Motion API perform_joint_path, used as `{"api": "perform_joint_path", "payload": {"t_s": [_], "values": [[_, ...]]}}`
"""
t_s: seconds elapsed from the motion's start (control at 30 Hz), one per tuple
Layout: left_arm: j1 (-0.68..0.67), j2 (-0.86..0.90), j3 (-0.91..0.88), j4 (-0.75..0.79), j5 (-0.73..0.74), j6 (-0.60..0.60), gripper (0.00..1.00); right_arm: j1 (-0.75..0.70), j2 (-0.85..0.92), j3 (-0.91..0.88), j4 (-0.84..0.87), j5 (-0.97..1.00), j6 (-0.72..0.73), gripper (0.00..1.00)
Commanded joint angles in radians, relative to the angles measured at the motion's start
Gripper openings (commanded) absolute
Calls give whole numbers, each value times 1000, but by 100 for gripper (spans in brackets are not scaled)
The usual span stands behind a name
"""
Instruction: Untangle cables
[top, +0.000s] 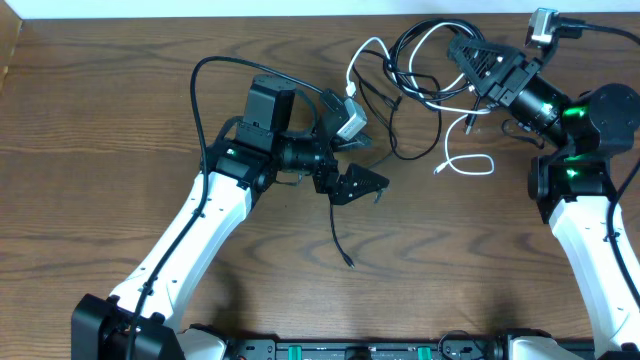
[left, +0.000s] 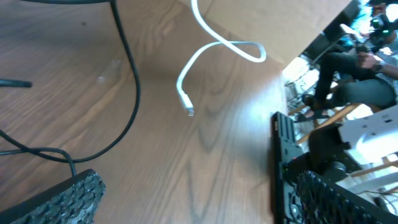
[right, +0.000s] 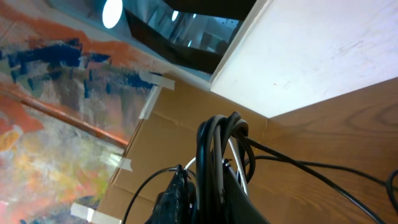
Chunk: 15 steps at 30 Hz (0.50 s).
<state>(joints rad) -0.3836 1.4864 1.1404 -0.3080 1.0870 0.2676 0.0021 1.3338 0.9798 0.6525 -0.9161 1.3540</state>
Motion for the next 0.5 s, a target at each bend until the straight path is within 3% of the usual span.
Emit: {"api": "perform_joint_path", "payload": {"t_s": [0.0,0.2,0.47], "values": [[0,-11,9,0,-83,21,99,0,-19,14,16,-40,35,1],[0,-5,9,6,-188,21,99,0,-19,14,134,-103,126,1],[-9,-2,9,40,-187,21,99,23,-19,14,179,-123,172,1]]}}
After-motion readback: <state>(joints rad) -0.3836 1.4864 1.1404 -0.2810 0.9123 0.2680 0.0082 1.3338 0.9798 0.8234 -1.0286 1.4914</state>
